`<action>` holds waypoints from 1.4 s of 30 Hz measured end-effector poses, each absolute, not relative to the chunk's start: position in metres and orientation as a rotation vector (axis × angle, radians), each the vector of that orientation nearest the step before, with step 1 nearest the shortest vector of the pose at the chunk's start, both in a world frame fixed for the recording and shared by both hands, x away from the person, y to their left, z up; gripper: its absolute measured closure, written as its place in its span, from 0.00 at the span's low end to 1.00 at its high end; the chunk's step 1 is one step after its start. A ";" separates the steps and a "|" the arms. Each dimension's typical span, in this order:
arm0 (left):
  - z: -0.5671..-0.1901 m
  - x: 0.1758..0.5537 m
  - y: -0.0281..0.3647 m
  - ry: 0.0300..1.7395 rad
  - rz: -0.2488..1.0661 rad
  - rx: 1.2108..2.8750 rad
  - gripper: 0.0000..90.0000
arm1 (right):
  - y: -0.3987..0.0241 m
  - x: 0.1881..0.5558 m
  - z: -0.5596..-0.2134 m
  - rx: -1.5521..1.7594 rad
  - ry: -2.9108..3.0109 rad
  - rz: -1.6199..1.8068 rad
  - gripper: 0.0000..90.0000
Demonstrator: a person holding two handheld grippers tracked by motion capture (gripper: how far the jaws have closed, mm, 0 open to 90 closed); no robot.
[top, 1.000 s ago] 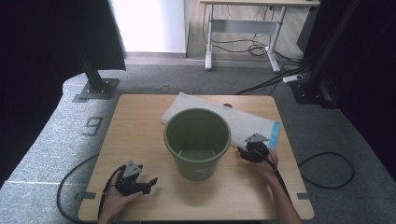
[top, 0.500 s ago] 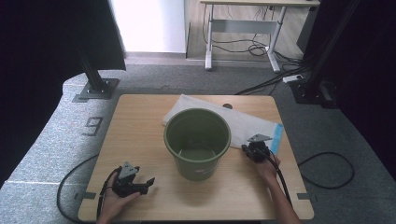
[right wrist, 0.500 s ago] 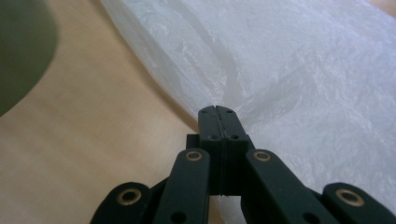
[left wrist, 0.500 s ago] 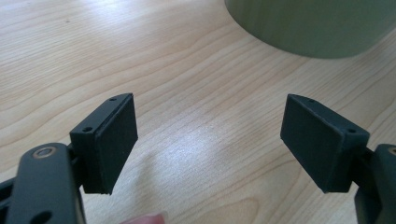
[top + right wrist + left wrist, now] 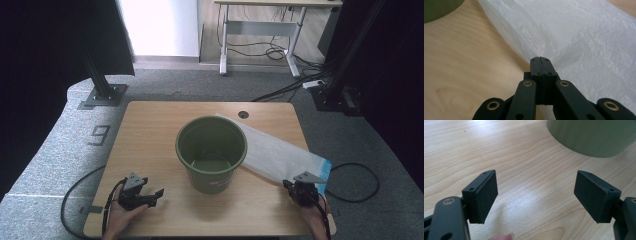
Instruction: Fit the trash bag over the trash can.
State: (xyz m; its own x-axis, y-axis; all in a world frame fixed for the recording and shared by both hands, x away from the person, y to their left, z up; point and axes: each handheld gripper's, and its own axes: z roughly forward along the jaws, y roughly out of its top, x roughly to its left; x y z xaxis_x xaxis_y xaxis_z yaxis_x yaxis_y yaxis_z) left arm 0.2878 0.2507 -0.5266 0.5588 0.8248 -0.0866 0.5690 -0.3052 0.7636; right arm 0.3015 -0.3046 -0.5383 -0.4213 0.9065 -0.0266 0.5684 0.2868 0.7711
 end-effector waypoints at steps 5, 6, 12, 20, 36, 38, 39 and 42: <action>-0.526 0.287 0.253 1.133 0.414 1.989 0.21 | -0.306 0.285 -0.537 1.304 2.064 0.943 0.76; -0.526 0.287 0.253 1.136 0.411 1.987 0.21 | -0.302 0.285 -0.534 1.296 2.037 0.948 0.71; -0.526 0.287 0.253 1.153 0.406 1.985 0.21 | -0.246 0.320 -0.515 1.105 2.103 1.074 0.56; -0.524 0.287 0.261 1.190 0.359 1.902 0.21 | -0.200 0.374 -0.538 1.070 2.250 1.066 0.50; -0.526 0.287 0.260 1.176 0.359 1.913 0.20 | -0.173 0.409 -0.550 1.091 2.247 1.071 0.52; -0.525 0.287 0.261 1.176 0.360 1.913 0.20 | -0.170 0.411 -0.552 1.083 2.278 1.061 0.59; -0.525 0.287 0.261 1.177 0.359 1.910 0.20 | -0.169 0.411 -0.552 1.074 2.277 1.063 0.62; -0.525 0.287 0.262 1.178 0.358 1.911 0.20 | -0.167 0.411 -0.552 1.066 2.292 1.074 0.69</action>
State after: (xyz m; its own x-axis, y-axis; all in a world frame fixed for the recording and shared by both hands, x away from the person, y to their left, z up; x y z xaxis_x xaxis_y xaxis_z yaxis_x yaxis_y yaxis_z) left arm 0.2875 0.2618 -0.5254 0.5172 0.8372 -0.1777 0.5966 -0.2038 0.7762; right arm 0.4110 -0.1667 -0.5518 -0.6332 0.7734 -0.0292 0.4726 0.4162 0.7768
